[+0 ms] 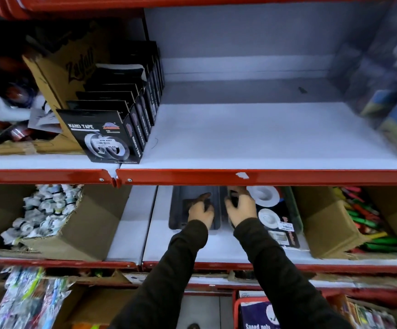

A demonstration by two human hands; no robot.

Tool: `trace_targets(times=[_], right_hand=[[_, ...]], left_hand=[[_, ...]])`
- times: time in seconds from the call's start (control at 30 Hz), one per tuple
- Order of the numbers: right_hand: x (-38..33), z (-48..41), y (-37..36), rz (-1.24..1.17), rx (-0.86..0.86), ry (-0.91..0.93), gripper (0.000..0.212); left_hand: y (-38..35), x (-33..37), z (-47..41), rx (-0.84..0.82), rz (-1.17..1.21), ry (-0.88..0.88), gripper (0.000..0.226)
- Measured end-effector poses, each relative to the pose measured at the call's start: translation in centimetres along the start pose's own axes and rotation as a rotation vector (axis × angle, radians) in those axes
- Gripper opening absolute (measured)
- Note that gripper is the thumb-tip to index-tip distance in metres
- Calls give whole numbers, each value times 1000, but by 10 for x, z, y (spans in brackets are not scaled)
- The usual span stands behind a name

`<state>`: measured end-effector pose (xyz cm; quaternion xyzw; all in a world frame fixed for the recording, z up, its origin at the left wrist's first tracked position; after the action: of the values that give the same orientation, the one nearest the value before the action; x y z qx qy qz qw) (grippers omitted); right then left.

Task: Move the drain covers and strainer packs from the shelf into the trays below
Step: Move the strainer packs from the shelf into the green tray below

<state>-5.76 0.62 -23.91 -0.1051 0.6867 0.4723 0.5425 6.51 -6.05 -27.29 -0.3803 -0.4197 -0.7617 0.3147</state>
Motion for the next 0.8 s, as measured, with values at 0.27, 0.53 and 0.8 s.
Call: trace_targets(times=[0.27, 0.53, 0.8], right_hand=[[101, -7, 106, 260, -48, -414, 47], [129, -13, 114, 273, -211, -505, 59], [126, -43, 116, 294, -197, -395, 50]], left_hand=[[-80, 27, 25, -108, -143, 31, 39], [-108, 23, 18, -126, -260, 130, 29], [-109, 27, -2, -15, -202, 84, 22]])
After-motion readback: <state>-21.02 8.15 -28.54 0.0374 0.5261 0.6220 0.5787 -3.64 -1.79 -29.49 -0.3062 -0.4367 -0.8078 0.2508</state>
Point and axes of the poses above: each hand's wrist, its own z-axis away from the middle knuckle, its own y-axis out of the back of the hand, x = y × z, the point moved 5 cm from there along -z, towards the middle knuckle, and after that the axes turned 1 degree about y, right-handed, at the moved point
